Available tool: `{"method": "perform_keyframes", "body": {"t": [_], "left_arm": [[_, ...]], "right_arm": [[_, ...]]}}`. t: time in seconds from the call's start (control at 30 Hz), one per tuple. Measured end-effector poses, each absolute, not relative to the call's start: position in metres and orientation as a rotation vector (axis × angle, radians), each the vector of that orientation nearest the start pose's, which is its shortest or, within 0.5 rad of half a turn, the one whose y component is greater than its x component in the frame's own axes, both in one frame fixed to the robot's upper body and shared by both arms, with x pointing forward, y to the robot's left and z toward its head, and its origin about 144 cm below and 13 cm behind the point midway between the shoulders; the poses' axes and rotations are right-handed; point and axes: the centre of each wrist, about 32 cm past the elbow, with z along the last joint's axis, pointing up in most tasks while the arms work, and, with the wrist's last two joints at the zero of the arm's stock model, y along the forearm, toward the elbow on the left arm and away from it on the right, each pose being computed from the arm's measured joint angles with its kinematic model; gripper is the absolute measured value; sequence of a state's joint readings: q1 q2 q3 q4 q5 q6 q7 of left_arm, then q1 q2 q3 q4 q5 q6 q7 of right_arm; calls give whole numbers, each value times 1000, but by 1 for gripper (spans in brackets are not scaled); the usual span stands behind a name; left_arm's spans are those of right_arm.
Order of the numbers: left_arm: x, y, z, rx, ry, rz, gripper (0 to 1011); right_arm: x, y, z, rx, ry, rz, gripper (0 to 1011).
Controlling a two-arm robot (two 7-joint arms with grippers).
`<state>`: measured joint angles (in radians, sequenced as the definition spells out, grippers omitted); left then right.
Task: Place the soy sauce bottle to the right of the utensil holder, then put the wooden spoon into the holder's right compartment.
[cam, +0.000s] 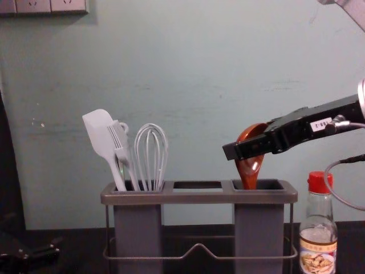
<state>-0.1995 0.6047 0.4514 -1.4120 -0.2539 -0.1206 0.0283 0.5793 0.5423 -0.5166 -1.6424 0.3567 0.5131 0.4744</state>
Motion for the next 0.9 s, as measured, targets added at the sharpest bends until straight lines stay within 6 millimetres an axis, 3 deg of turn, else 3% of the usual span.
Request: {"method": "perform_keyframes", "body": {"t": [0.07,0.33,0.9], "left_arm": [[489,310,1140,304,-285,1248,1011],[489,310,1140,304,-285,1248,1012],[489,310,1140,304,-285,1248,1011]], "right_arm": [[547,-233,1325,-396,-126,-742,836],[547,-233,1325,-397,-126,-742,1004],[546,-232,1325,-396,-127,-742,1004]]}}
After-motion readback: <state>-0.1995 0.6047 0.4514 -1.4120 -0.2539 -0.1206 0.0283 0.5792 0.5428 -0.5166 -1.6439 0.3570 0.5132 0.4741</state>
